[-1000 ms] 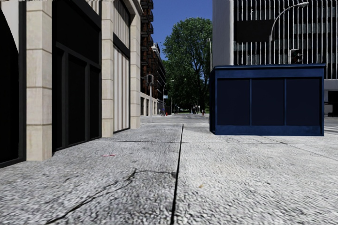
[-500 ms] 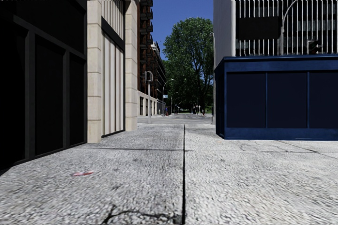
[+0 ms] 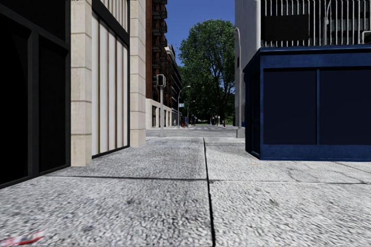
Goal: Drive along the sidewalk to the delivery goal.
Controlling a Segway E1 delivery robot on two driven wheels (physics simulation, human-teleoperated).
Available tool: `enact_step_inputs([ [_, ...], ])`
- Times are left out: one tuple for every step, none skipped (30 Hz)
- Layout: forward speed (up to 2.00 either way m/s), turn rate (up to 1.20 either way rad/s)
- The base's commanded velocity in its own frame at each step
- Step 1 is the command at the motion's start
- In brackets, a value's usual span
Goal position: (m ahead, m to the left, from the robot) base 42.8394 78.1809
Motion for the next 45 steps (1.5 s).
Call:
enact_step_inputs([
  [2.0, 0.0],
  [2.0, 0.0],
  [2.0, 0.0],
  [2.0, 0.0],
  [2.0, 0.0],
  [2.0, 0.0],
  [2.0, 0.0],
  [2.0, 0.0],
  [2.0, 0.0],
  [2.0, 0.0],
  [2.0, 0.0],
  [2.0, 0.0],
  [2.0, 0.0],
  [2.0, 0.0],
  [2.0, 0.0],
  [2.0, 0.0],
  [2.0, 0.0],
  [2.0, 0.0],
  [2.0, 0.0],
  [2.0, 0.0],
  [2.0, 0.0],
  [2.0, 0.0],
  [2.0, 0.0],
  [2.0, 0.0],
  [2.0, 0.0],
  [2.0, 0.0],
  [2.0, 0.0],
  [2.0, 0.0],
  [2.0, 0.0],
  [2.0, 0.0],
  [2.0, 0.0],
  [2.0, 0.0],
  [2.0, 0.0],
  [2.0, 0.0],
  [2.0, 0.0],
  [2.0, 0.0],
  [2.0, 0.0],
  [2.0, 0.0],
  [2.0, 0.0],
  [2.0, 0.0],
  [2.0, 0.0],
  [2.0, 0.0],
  [2.0, 0.0],
  [2.0, 0.0],
  [2.0, 0.0],
])
